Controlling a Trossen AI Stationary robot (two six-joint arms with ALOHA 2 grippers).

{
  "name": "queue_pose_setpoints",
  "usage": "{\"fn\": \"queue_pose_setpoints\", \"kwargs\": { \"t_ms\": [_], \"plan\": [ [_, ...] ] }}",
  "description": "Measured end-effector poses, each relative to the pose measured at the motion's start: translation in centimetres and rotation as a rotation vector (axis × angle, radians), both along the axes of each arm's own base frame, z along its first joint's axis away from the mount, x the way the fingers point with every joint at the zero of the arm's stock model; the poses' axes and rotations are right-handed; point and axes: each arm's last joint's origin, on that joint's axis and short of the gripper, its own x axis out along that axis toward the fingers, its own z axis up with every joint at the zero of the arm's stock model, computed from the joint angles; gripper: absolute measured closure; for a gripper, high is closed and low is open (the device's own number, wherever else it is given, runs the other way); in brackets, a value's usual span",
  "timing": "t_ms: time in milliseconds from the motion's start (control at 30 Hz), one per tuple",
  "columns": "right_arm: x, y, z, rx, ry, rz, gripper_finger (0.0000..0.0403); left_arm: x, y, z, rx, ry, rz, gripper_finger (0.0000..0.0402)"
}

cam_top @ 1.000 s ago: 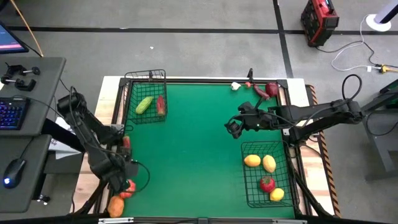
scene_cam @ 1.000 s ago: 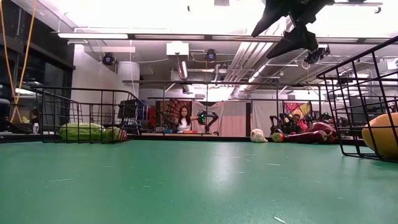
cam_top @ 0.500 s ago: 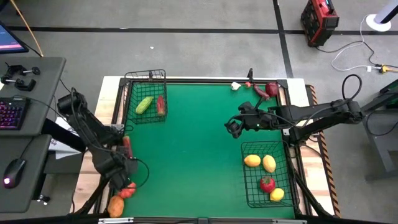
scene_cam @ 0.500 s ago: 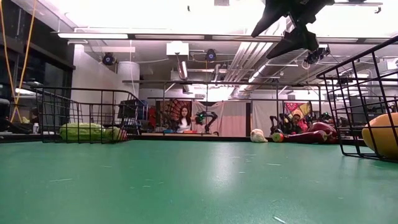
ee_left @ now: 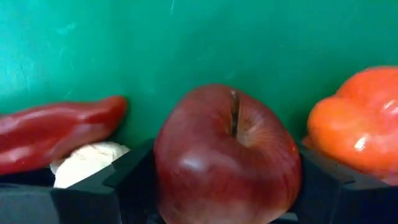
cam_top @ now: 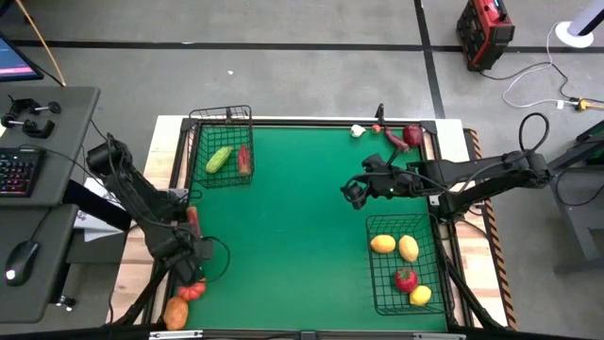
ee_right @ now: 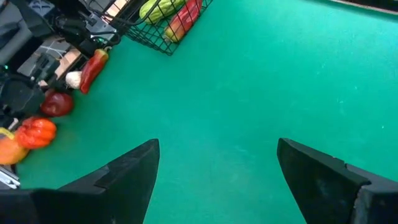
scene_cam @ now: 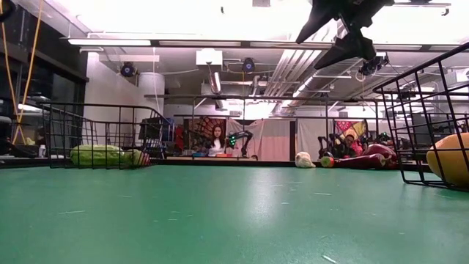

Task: Sort produce into baskets
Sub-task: Put the bottom red apple into the bottom black wire basket

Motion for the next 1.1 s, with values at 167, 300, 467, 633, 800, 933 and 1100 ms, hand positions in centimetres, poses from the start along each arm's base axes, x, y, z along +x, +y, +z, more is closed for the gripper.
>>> {"fn": "queue_pose_setpoints", "kwargs": {
  "t_ms": [167, 300, 467, 633, 800, 933, 1100],
  "plan": [
    [0.0, 0.0, 0.4, 0.031, -0.032, -0.024, 0.0084, 1.3, 0.1, 2.4, -0.067, -0.087, -0.024, 0.0133],
    [0.1, 0.0, 2.8, 0.008, -0.104, -0.016, 0.0084, 3.2, 1.3, 6.0, -0.085, -0.259, -0.015, 0.0133],
    [0.0, -0.3, 7.5, -0.149, -0.205, -0.027, 0.0084, 7.3, 4.3, 10.5, 0.038, -0.538, -0.056, 0.0133],
    [-0.7, -0.6, 11.6, -0.309, -0.255, -0.045, 0.0084, 13.6, 7.6, 12.9, 0.168, -0.741, -0.100, 0.0133],
    [-1.7, -0.8, 14.3, -0.423, -0.251, -0.009, 0.0084, 21.0, 9.0, 12.9, 0.180, -0.899, -0.161, 0.0133],
    [-2.4, -0.9, 15.7, -0.427, -0.272, -0.014, 0.0084, 26.5, 8.3, 11.9, 0.144, -0.972, -0.249, 0.0133],
    [-2.6, -1.0, 16.0, -0.444, -0.256, -0.047, 0.0084, 32.5, 6.7, 10.5, 0.088, -1.049, -0.358, 0.0133]
  ]
}}
